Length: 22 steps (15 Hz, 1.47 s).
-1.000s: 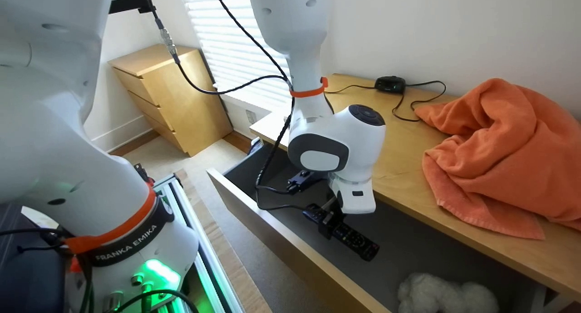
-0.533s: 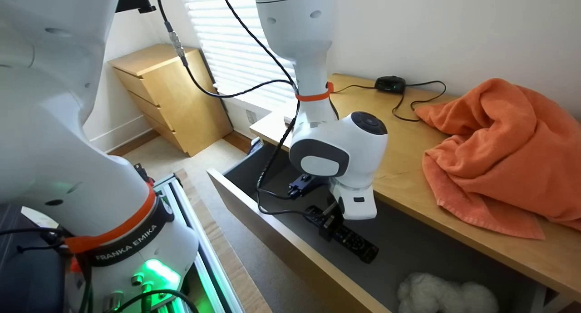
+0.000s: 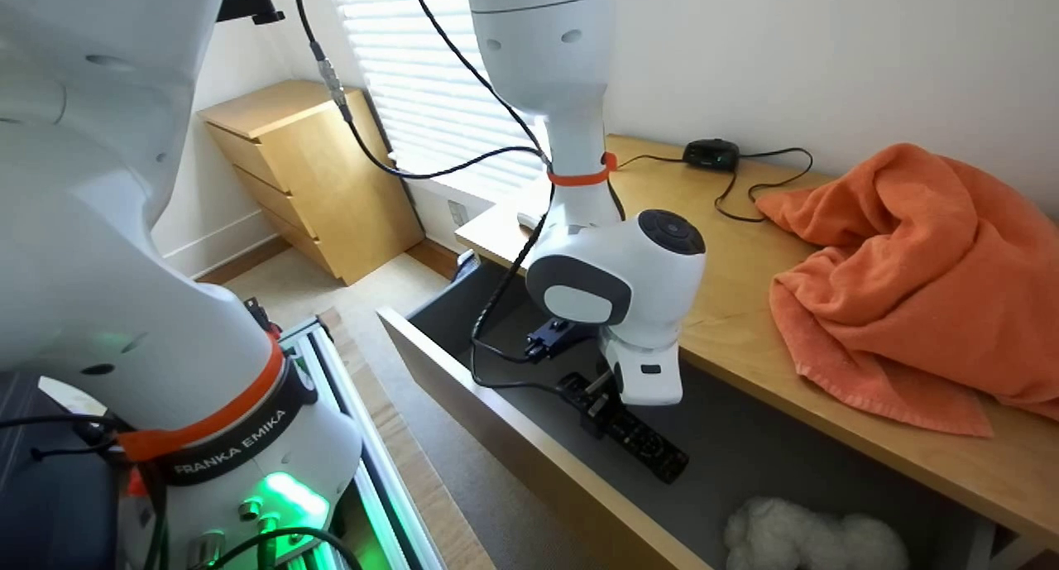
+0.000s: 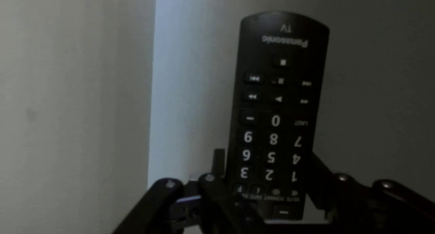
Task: Put the black remote in the open drawer
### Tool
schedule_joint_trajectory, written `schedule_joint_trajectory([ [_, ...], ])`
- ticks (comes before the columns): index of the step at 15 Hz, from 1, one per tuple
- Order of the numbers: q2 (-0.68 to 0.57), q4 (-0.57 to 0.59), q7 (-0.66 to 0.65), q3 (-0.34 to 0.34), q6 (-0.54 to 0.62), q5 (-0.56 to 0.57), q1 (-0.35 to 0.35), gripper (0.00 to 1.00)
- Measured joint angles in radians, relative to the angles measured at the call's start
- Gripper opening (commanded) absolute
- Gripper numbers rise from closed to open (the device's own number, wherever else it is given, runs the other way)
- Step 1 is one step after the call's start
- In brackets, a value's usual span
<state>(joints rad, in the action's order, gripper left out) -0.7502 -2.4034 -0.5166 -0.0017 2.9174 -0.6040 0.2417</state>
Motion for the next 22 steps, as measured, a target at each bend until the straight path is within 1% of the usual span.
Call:
schedule_joint_trajectory([
  [3, -0.006, -0.002, 0.025, 0.002, 0.050, -0.034, -0.005, 0.31],
  [7, -0.009, -0.002, 0.048, 0.006, 0.072, -0.062, -0.005, 0.31],
  [11, -0.014, 0.006, 0.052, -0.009, 0.042, -0.060, -0.018, 0.31],
  [15, -0.006, 0.012, 0.052, -0.053, -0.021, -0.054, -0.061, 0.31],
  [18, -0.005, 0.013, 0.052, -0.082, -0.040, -0.048, -0.092, 0.31],
  [20, -0.008, 0.017, 0.052, -0.077, -0.034, -0.065, -0.087, 0.31],
  [22, -0.013, 0.020, 0.071, -0.056, -0.009, -0.100, -0.064, 0.31],
])
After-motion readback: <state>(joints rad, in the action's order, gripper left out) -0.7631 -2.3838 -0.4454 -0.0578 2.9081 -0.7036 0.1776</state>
